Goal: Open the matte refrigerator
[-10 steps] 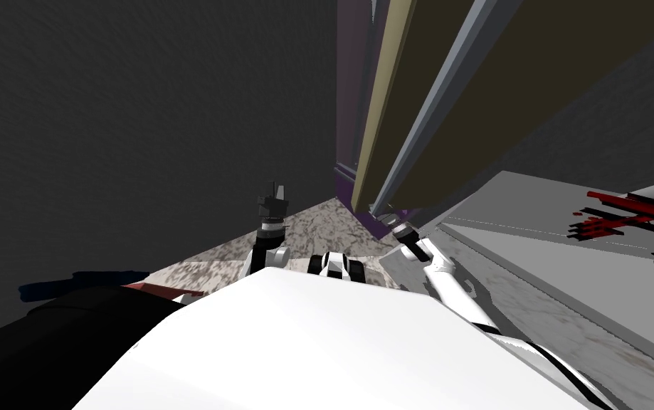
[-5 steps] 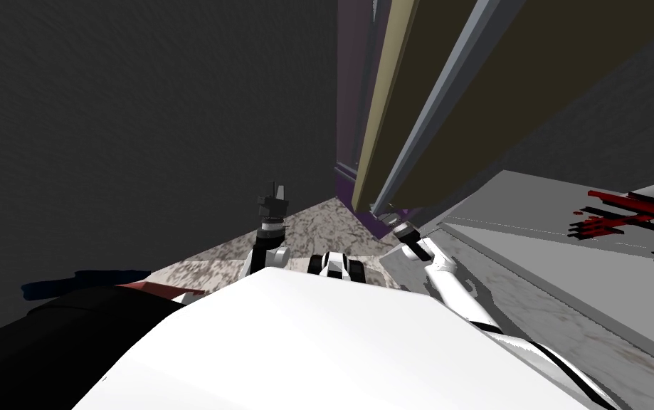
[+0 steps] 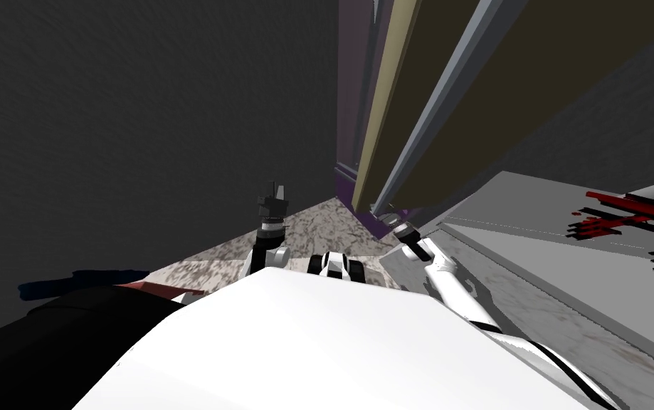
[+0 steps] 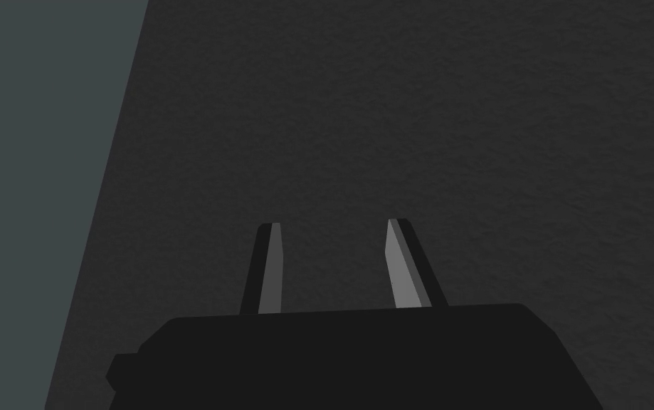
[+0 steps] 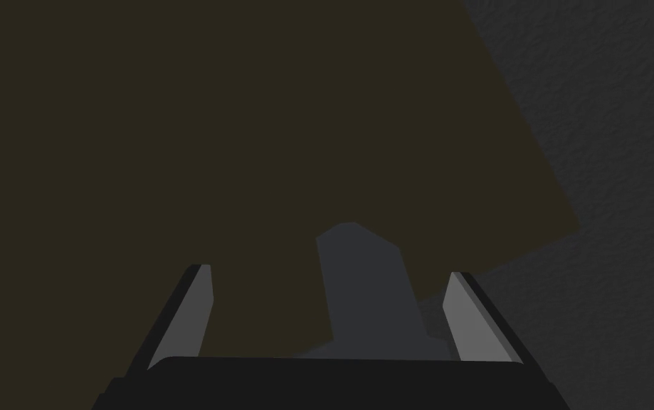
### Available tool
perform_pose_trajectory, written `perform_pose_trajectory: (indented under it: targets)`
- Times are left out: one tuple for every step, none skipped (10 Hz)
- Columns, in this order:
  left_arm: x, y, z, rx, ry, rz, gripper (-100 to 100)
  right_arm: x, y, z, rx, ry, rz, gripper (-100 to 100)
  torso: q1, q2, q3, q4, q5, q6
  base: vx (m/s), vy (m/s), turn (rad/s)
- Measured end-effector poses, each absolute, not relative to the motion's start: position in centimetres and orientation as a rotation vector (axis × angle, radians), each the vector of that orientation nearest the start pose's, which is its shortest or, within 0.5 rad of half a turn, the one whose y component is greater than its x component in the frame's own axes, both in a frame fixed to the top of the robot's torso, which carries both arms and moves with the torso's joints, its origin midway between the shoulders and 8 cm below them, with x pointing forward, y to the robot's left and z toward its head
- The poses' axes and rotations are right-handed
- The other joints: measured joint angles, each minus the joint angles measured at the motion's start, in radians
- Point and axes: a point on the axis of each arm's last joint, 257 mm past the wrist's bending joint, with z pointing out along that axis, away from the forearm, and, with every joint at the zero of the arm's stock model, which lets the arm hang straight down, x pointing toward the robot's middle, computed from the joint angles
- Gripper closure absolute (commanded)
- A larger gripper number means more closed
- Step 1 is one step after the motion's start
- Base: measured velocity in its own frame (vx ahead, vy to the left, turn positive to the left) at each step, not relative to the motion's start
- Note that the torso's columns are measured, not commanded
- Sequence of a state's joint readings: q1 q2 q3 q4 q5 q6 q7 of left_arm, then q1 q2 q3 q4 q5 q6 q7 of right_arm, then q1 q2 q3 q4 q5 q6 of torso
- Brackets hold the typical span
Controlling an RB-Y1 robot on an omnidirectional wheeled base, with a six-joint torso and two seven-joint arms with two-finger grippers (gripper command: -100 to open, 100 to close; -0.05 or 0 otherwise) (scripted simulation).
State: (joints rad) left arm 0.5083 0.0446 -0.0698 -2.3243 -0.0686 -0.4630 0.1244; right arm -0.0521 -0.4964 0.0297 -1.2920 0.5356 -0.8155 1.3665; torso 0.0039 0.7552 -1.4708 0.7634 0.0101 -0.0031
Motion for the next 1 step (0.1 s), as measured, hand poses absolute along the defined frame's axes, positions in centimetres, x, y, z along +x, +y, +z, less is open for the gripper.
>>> perform_pose_trajectory:
  targets:
    - [34.47,24.37,3.22,-0.644,0.663,-1.442,0,49.47,-24.72,-18.84,-0.911,1.028,-0.199,-100,0.001,-0.001,0.0,-0.005,-0.001,0.001,-0.053,0.027,0.022]
